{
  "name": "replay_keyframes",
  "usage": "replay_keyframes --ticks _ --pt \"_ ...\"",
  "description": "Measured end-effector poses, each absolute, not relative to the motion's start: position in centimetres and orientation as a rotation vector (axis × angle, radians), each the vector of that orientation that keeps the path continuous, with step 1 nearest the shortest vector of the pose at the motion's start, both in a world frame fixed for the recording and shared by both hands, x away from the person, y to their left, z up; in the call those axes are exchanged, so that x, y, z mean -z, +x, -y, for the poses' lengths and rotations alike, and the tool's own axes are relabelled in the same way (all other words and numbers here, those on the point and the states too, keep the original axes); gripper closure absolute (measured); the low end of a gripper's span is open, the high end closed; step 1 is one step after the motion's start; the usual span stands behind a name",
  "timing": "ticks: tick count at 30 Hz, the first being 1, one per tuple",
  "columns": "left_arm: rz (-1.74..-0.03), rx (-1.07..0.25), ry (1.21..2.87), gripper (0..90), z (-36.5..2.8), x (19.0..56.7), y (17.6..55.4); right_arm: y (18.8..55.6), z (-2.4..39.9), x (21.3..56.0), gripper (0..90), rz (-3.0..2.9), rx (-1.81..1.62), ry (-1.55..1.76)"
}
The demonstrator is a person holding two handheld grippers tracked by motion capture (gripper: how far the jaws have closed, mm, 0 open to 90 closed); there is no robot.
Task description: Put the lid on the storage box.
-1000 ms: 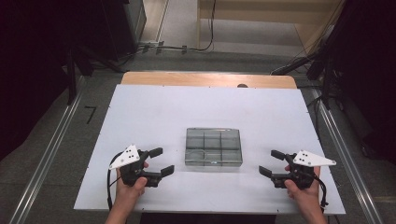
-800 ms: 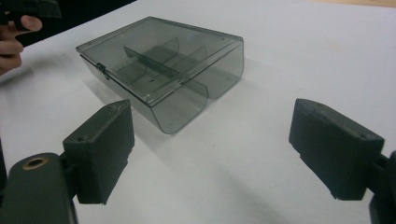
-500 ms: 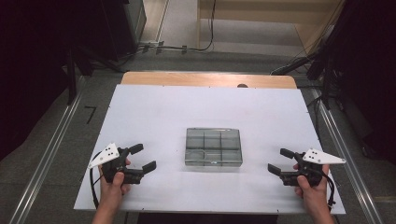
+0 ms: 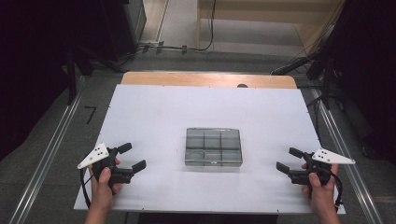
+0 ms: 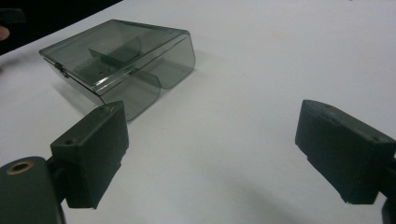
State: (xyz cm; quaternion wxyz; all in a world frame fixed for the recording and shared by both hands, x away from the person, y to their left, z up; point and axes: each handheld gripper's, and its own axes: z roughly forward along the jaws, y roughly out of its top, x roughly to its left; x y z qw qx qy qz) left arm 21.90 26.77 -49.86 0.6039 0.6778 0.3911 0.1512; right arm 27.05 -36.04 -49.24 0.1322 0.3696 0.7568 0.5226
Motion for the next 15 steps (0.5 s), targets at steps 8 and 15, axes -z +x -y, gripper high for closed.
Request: replay_keyframes --ticks 8,15 --pt "-0.943 -0.376 1.561 0.0 -28.3 50.4 21.9 26.6 37.2 49.3 0.0 -2.184 -1.501 1.095" --pt "-0.946 -0.383 1.547 0.0 -29.2 50.6 21.8 26.0 38.8 49.0 0.0 -2.086 -1.505 1.113"
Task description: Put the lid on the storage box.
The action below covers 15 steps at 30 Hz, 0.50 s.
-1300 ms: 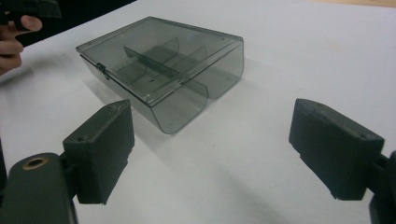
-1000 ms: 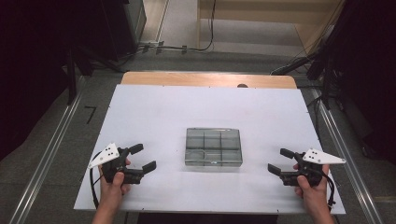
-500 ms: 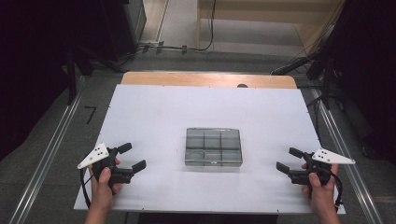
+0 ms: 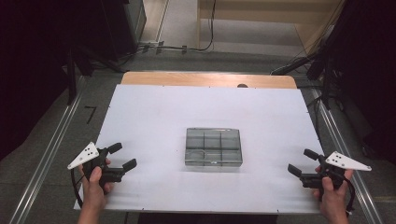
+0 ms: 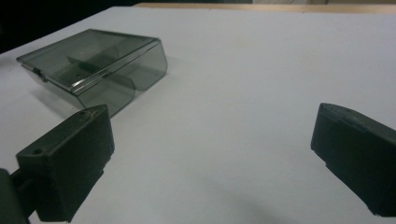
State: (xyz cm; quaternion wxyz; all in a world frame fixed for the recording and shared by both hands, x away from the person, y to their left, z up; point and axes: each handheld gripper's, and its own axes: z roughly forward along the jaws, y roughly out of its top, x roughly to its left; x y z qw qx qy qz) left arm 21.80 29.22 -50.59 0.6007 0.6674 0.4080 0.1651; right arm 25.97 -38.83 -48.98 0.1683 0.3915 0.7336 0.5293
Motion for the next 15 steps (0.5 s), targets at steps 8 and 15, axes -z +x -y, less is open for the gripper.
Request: replay_keyframes --ticks 8,15 --pt "-0.934 -0.378 1.565 0.0 -28.95 50.79 21.83 26.24 39.45 49.55 0.0 -2.068 -1.553 1.117" --pt "-0.941 -0.381 1.56 0.0 -28.9 50.88 21.86 26.4 39.44 49.71 0.0 -2.063 -1.543 1.142"
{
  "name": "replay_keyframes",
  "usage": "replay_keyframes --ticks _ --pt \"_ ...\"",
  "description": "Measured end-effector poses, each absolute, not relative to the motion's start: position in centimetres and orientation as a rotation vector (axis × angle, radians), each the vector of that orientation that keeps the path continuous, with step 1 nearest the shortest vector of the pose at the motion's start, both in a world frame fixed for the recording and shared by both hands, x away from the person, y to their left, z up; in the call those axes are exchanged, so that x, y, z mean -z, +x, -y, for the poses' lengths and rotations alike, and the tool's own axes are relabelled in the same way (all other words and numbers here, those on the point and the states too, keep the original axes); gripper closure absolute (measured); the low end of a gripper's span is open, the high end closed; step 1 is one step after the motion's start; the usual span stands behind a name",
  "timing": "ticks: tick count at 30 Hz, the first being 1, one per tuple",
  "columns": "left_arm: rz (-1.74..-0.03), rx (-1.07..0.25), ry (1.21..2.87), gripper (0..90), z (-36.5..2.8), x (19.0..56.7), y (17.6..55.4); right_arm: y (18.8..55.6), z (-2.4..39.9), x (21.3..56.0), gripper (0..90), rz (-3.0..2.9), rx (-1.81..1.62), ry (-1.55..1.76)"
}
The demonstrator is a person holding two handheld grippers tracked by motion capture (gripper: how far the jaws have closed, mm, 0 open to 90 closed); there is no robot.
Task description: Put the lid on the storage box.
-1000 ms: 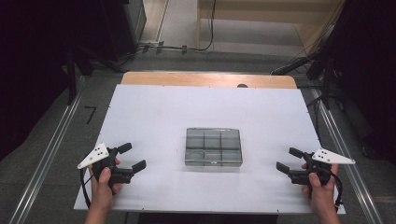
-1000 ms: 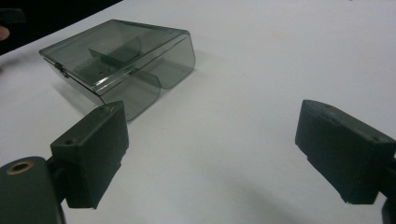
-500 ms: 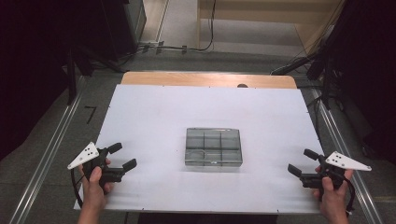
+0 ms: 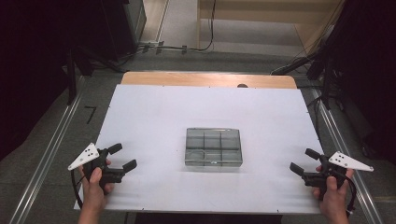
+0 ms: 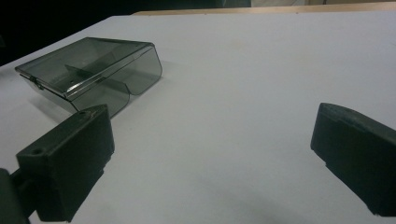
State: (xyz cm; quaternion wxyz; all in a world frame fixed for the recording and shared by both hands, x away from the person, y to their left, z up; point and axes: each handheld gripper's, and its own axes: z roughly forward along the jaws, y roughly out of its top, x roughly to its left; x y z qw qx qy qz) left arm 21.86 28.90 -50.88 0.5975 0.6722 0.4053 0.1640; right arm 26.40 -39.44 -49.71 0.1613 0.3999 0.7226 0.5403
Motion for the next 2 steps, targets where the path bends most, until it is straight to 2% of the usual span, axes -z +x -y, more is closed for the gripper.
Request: replay_keyframes --ticks 2 --pt "-0.936 -0.382 1.566 0.0 -28.85 50.9 21.88 26.48 39.34 49.76 0.0 -2.066 -1.534 1.147"
